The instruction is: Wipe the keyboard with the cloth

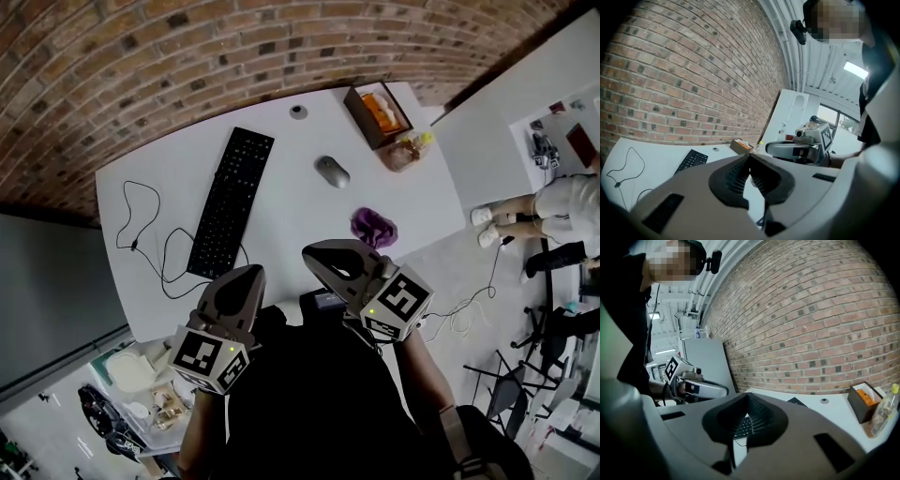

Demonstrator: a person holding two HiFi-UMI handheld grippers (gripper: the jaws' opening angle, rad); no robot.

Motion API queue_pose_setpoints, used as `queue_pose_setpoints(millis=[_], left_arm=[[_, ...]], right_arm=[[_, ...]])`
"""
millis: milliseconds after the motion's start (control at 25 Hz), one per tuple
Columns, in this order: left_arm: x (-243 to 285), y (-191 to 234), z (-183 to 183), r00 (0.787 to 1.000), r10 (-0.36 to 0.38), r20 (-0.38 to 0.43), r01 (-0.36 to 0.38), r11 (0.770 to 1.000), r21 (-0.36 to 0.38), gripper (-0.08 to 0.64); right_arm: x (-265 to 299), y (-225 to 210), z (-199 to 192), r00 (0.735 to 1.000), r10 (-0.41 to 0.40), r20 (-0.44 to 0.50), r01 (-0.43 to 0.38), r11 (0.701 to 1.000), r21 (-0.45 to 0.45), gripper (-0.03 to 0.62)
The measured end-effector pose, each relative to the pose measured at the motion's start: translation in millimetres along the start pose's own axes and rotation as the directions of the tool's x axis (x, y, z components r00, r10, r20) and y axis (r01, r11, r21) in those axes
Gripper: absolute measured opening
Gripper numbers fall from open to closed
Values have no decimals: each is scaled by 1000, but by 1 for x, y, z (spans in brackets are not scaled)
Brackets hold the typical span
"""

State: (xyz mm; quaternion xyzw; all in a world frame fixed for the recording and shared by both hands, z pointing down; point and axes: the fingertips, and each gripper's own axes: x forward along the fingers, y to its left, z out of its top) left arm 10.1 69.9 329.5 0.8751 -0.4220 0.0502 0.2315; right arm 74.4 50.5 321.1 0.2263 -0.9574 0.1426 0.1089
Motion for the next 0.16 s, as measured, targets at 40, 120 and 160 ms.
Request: queue_pose_setpoints(millis=[40, 120, 160], left_arm=[[2, -1, 0, 1000, -3, -2, 3, 1000, 1, 14], [5, -3, -1, 1000, -9, -5, 9, 1000, 3, 14], [7, -4, -1, 1000, -12, -7, 12, 1000, 4, 14]], right_arm=[[-2, -1, 0, 1000, -2, 1, 2, 1000, 0, 17], [-5, -3, 0, 1000, -6, 3, 6, 1000, -1, 17], [-6, -4, 0, 1000, -8, 4, 8, 1000, -1, 17]])
